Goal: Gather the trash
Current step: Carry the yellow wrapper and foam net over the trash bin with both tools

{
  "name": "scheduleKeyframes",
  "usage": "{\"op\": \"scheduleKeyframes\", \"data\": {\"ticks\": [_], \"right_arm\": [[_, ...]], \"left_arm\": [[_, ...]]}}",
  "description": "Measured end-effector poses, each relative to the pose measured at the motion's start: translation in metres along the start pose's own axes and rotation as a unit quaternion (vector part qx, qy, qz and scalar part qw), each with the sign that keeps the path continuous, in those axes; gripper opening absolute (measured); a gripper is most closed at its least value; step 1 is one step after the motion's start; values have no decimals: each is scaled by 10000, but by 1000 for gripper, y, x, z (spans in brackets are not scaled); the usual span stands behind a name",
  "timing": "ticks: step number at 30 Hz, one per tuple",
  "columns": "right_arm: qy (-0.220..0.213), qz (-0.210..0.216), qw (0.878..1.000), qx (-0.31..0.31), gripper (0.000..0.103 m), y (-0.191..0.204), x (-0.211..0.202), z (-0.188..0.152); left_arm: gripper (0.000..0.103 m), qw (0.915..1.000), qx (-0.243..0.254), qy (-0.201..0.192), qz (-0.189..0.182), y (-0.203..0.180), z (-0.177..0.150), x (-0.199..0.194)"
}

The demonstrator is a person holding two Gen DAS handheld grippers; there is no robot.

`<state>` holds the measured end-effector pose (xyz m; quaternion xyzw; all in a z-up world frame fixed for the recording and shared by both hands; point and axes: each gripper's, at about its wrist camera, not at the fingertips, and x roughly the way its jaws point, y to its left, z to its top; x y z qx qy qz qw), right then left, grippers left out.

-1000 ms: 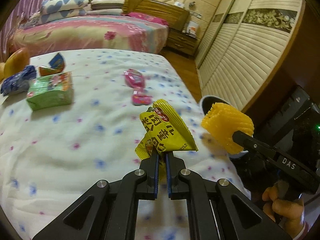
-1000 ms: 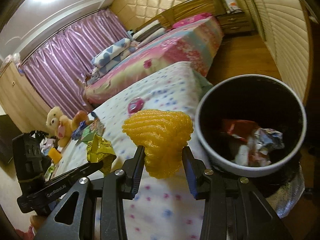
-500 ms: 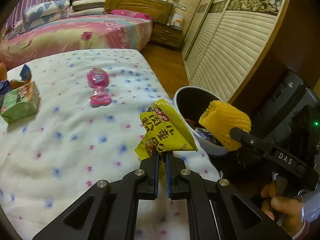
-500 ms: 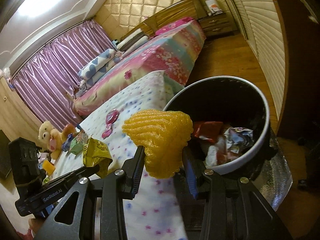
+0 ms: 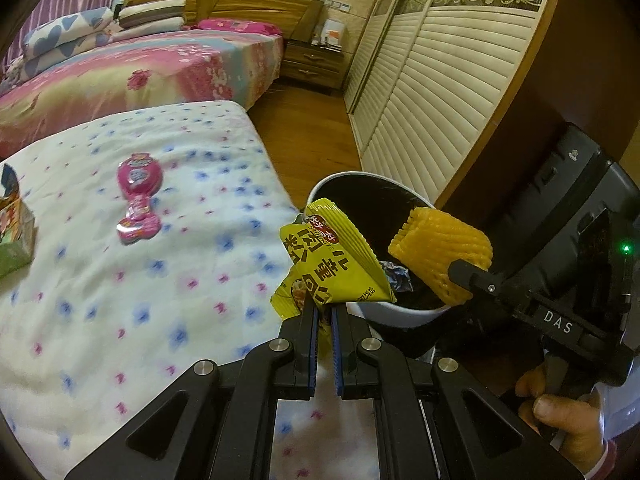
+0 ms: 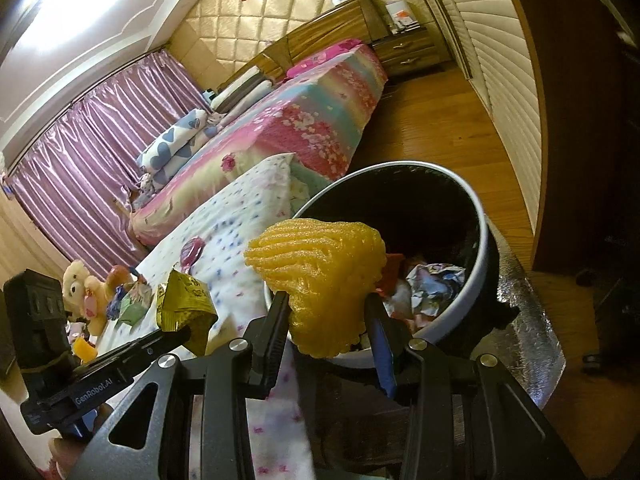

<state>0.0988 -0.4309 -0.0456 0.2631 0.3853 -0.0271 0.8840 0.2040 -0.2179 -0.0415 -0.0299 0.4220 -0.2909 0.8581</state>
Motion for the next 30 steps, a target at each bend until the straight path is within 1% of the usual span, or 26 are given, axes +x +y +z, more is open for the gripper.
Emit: {"op": "scheduleKeyframes", "data": {"ticks": [12, 20, 30], "right_arm": [[-17, -145, 9999, 54, 39, -16, 4, 10], [-7, -242, 9997, 45, 39, -21, 7, 16], [104, -373, 9992, 33, 40, -27, 16, 23]], "left_arm": [[4, 9998, 175, 66, -54, -20, 15, 24], [4, 9996, 246, 134, -56, -27, 22, 37], [5, 9994, 253, 241, -34, -30, 32, 57]]}}
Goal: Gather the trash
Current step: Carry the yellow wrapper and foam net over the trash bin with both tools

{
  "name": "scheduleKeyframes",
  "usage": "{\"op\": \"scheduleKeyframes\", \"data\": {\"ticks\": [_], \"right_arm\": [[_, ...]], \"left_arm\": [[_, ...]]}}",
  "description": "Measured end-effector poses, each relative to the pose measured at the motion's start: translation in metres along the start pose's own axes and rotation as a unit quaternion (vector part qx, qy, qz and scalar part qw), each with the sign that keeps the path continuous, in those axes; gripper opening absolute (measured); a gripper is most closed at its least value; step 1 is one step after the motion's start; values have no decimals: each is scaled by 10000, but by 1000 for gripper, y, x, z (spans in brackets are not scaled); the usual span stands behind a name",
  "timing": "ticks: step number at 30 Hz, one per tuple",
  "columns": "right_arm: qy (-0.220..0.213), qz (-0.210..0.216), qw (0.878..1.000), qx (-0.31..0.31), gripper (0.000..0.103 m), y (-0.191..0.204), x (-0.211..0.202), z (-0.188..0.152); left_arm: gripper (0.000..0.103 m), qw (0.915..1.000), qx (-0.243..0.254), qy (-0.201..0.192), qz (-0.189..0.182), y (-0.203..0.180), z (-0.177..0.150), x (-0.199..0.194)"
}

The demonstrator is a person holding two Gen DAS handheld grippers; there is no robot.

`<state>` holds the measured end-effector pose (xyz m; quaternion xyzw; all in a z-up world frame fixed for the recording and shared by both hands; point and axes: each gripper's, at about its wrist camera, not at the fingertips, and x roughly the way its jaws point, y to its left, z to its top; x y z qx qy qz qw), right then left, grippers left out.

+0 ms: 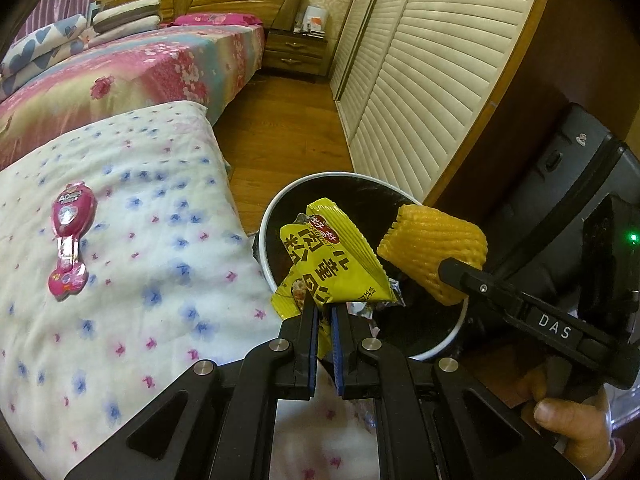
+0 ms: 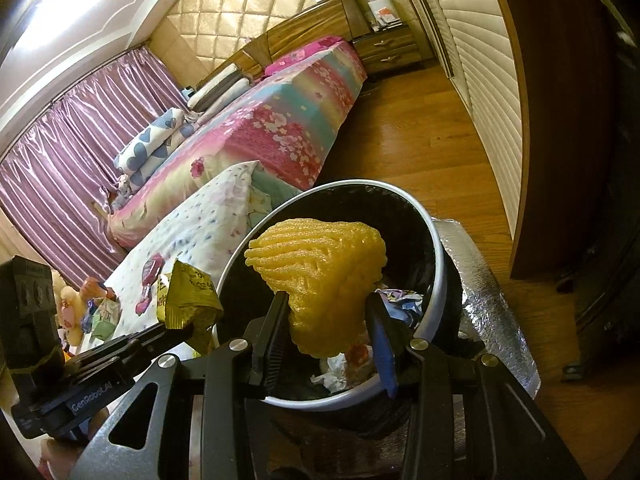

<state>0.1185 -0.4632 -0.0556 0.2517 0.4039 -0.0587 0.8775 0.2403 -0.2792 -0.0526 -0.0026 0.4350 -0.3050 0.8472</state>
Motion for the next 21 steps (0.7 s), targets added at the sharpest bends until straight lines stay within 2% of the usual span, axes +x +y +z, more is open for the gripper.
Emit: {"op": "scheduleKeyframes", "data": {"ticks": [18, 21], "right_arm": [[23, -109, 9999, -72, 42, -2, 5, 12], [51, -123, 9999, -70, 44, -3, 7, 15]], "left_arm": [[5, 9999, 90, 101, 23, -5, 11, 18], [12, 9999, 68, 137, 22, -5, 13, 21]]}}
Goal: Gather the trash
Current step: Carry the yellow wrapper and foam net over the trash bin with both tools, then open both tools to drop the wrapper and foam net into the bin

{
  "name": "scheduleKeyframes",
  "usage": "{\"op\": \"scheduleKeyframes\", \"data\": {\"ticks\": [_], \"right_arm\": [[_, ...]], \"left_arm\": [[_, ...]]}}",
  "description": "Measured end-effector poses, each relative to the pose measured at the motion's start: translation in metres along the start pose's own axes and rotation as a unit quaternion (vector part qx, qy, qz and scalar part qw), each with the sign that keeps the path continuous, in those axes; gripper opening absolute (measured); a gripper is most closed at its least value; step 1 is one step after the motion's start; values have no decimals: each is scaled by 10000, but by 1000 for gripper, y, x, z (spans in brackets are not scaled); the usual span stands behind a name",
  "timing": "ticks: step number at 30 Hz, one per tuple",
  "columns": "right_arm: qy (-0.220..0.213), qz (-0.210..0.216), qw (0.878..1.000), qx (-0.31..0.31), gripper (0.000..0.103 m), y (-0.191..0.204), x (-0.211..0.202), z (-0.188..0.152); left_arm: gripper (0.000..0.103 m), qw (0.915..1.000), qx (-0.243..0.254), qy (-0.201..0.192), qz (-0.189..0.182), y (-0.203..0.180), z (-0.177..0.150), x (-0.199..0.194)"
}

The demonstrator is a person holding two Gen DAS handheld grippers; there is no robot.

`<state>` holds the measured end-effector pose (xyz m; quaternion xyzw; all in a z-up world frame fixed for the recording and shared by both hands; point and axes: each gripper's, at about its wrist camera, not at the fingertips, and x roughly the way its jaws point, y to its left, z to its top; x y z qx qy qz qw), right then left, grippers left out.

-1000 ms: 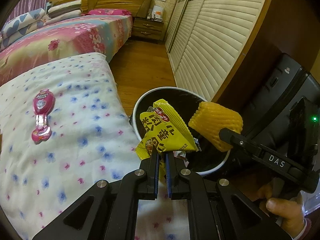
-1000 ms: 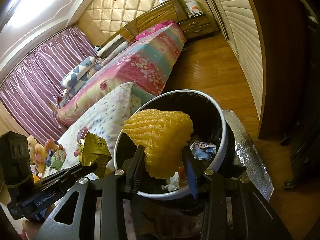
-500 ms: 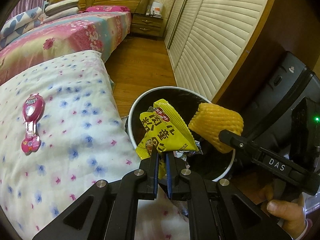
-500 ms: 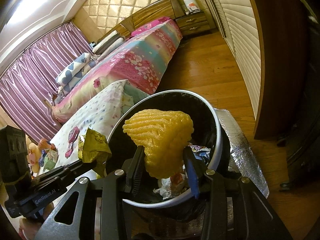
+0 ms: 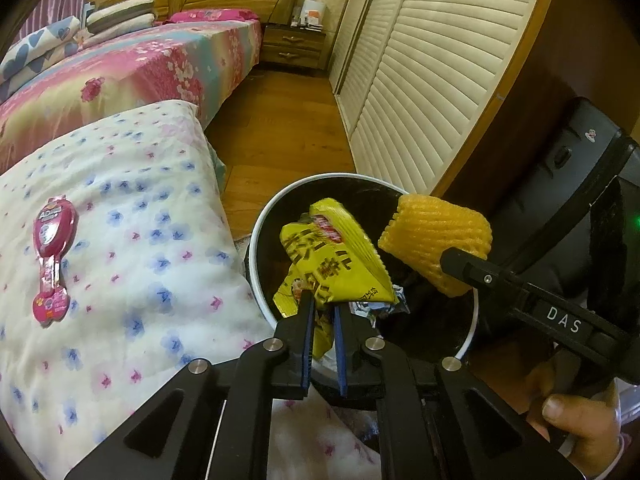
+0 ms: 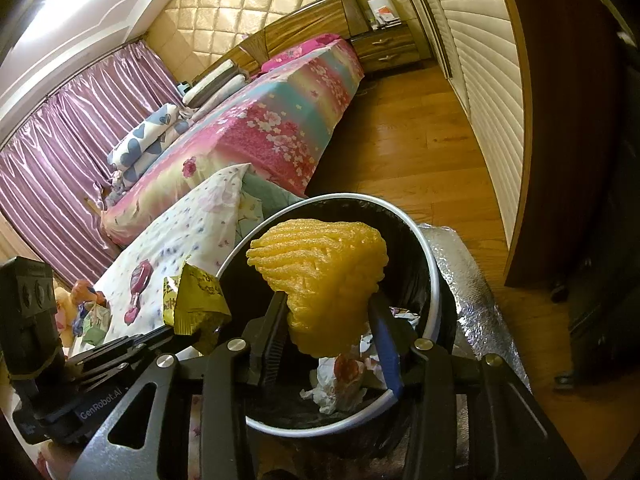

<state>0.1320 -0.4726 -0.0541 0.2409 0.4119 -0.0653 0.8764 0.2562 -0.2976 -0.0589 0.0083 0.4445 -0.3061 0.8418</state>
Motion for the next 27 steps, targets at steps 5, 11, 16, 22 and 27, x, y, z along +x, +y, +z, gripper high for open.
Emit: {"op": "scheduleKeyframes", "data": {"ticks": [5, 11, 16, 22, 27], "right_arm": [[16, -63, 10000, 55, 57, -2, 2, 2], [-73, -57, 9998, 157, 78, -3, -5, 1], [-119, 74, 9997, 213, 82, 5, -9, -5], [-101, 294, 9995, 62, 87, 31, -9, -17], [-9, 505, 9986, -150, 88, 61, -6, -27]], "left_arm": [[29, 10000, -60, -37, -1, 2, 1, -4], [41, 9998, -182, -24, 48, 14, -16, -16], [52, 9993, -336, -104, 132, 27, -35, -38], [59, 9965, -730, -261, 304, 50, -60, -72], [59, 9930, -1015, -335, 494, 75, -79, -96]]}}
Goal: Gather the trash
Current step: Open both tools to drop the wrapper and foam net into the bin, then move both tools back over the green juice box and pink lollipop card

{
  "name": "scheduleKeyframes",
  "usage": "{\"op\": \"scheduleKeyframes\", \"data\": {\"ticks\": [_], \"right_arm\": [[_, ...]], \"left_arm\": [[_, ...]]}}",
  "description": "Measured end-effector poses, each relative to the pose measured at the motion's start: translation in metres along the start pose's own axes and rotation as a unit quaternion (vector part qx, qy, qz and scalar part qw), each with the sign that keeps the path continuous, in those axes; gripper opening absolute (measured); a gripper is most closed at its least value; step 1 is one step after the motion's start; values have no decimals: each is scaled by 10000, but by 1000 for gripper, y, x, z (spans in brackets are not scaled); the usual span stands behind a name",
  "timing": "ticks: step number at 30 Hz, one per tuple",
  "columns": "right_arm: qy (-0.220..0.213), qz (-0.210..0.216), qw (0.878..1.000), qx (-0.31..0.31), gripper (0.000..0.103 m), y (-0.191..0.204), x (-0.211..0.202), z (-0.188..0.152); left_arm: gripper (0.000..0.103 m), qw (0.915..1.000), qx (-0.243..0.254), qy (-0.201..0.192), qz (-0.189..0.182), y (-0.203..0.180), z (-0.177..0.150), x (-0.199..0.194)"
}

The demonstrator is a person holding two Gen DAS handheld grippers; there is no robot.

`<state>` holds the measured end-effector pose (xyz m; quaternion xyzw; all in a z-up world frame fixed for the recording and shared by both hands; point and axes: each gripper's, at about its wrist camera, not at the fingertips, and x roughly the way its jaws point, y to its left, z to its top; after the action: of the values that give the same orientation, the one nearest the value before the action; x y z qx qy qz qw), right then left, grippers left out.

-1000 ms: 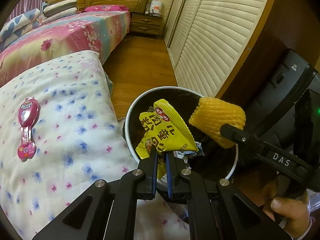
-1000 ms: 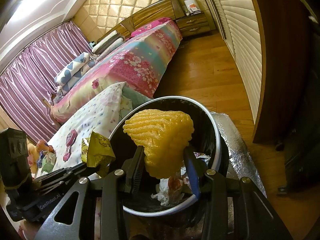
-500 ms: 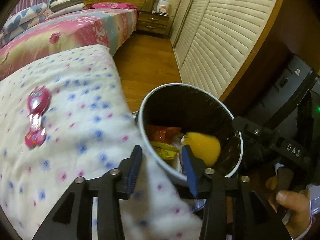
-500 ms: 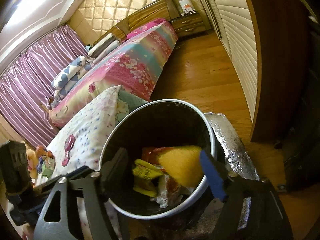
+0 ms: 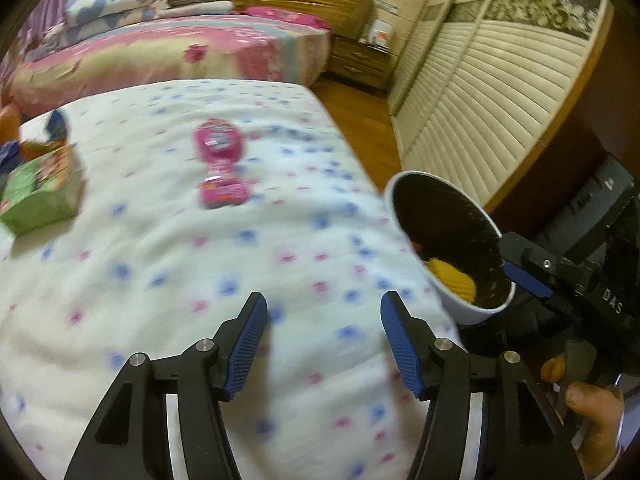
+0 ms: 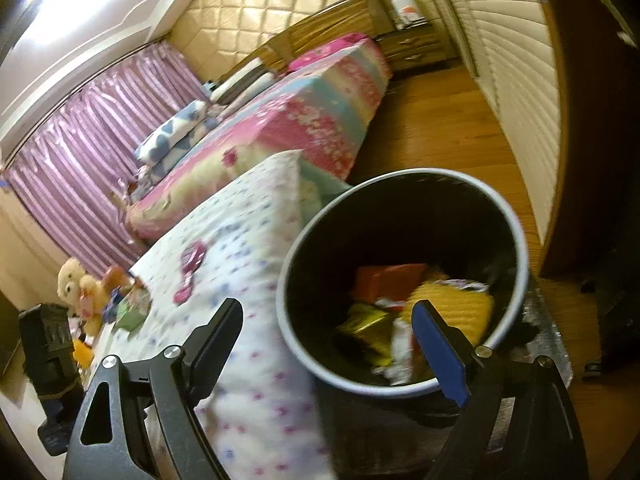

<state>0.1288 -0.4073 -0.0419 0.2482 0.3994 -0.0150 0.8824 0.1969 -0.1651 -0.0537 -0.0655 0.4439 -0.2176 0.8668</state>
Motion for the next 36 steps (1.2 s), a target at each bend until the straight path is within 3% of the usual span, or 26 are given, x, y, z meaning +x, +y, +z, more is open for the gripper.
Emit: {"op": "scheduleKeyframes", "data": {"ticks": [13, 22, 36], "right_arm": [[268, 363, 9977, -513, 88, 68, 27, -21], [454, 531, 9940, -842, 88, 107, 49, -31], [707, 498, 9882, -1265, 88, 149, 92, -28]], "left_arm": [[61, 9961, -682, -273, 500, 78, -20, -57], [65, 9917, -825, -418, 890, 119, -25, -84], [71, 9900, -381, -433, 1286, 169, 6, -80]]}}
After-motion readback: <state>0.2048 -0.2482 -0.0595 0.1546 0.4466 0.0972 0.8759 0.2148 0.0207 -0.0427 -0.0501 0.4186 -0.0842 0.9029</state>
